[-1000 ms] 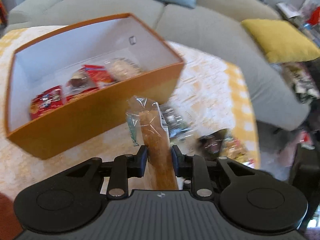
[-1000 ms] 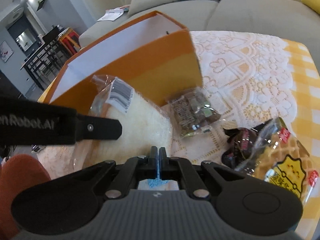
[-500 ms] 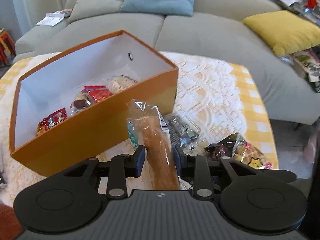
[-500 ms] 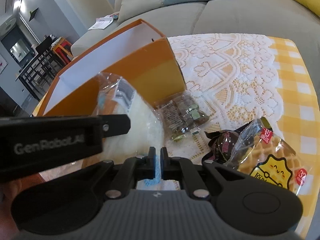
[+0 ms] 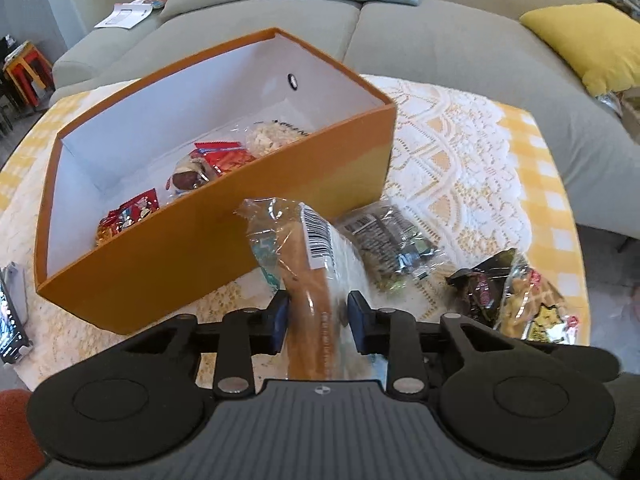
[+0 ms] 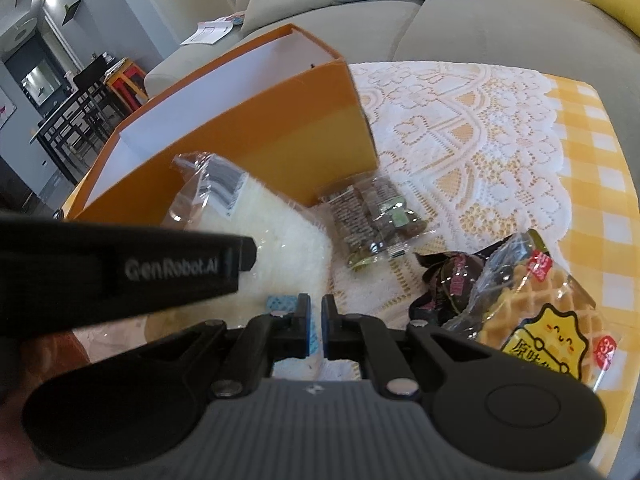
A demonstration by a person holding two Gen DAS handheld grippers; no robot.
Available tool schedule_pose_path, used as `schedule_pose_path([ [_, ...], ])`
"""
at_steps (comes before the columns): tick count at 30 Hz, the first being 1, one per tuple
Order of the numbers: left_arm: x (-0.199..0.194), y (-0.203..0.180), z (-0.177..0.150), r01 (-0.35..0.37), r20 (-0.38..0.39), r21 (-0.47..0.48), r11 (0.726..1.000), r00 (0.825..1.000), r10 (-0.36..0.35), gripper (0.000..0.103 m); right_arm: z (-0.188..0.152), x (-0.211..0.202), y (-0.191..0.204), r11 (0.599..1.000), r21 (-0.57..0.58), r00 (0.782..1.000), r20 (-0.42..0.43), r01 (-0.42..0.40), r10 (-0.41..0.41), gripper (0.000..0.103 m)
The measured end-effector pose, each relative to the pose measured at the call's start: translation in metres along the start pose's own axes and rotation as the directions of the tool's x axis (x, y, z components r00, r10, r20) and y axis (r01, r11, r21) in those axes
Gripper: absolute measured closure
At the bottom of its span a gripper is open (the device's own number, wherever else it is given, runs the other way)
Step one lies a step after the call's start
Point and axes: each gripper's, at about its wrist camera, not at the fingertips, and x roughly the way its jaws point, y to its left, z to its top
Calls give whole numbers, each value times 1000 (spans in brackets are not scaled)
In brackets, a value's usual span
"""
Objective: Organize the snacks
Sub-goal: 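Open the right tool off the bread bag and move it toward the waffle bag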
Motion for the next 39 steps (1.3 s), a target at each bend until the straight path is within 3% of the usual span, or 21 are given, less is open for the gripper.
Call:
schedule_pose_path([
  [7,-9,-5,-2,9,-3,38,999,1000,-9,73,-2,-4,4,999,-28,1000,6,18,-18,100],
  [12,-17,-10,-2,-23,5,91,996,1000,23,74,-2,-13,7,997,-64,999,16,51,-51,98],
  [14,-19,-8,-1,-5,-3,98,995,1000,5,74,-2,-18,7,994,-86,997,22,72,-70,93],
  [19,-13,5,-1,85,-55,37,996,995,-83,75,0,-35,-1,979,-137,988,50,150,-144,69],
  [21,-12,6,-2,80,-45,38,996,996,-79,74,-2,-40,-8,964,-153,975,65,218,-210,68],
  [25,-12,6,-2,91,-37,37,995,995,-90,74,-6,-47,-28,940,-122,947,80,320,-312,53],
  [30,-8,3,-1,72,-32,56,996,997,-71,72,-5,-38,-47,944,-50,945,39,326,-324,47],
  [34,-4,3,-4,52,-36,64,997,998,-50,70,-5,-26,-45,937,-51,938,44,347,-345,34],
  [39,2,8,-5,39,-51,55,998,998,-36,66,-7,-18,-40,917,-86,921,43,390,-388,27],
])
